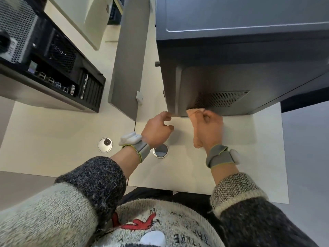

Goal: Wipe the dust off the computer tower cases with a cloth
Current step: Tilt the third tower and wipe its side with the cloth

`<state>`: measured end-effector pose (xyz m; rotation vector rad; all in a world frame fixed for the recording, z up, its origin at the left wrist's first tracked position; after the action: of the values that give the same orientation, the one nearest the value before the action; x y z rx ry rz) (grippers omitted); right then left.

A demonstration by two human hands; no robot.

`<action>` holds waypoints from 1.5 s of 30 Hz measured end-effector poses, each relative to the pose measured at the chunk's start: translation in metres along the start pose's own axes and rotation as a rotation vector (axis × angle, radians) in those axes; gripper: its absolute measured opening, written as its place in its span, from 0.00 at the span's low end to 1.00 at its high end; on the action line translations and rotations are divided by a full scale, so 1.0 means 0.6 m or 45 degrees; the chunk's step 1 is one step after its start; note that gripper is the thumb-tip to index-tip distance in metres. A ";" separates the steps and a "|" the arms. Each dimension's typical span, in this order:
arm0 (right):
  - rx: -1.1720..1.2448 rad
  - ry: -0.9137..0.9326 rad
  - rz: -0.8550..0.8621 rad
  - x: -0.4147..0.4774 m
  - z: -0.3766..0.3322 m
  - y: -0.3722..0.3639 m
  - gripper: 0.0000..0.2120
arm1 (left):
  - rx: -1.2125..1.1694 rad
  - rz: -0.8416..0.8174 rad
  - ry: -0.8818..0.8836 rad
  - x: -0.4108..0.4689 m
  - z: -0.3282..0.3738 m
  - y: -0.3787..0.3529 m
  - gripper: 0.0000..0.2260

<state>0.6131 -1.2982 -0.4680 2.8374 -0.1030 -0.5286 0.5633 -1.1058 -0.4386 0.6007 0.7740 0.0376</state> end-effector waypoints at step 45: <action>0.283 -0.646 -0.233 0.012 0.086 -0.075 0.31 | 0.176 -0.076 -0.044 -0.002 -0.029 0.014 0.16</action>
<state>0.6021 -1.2679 -0.5287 2.8631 0.0076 -1.3453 0.5523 -1.0901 -0.4432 0.7069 0.7645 -0.0818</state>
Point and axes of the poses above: each hand's wrist, its own x-axis towards the middle knuckle, its own y-axis out of the back of the hand, z = x × y, the point moved 7 cm from there along x, towards the middle knuckle, and after that the axes turned 7 degrees about y, right-handed, at the moved point
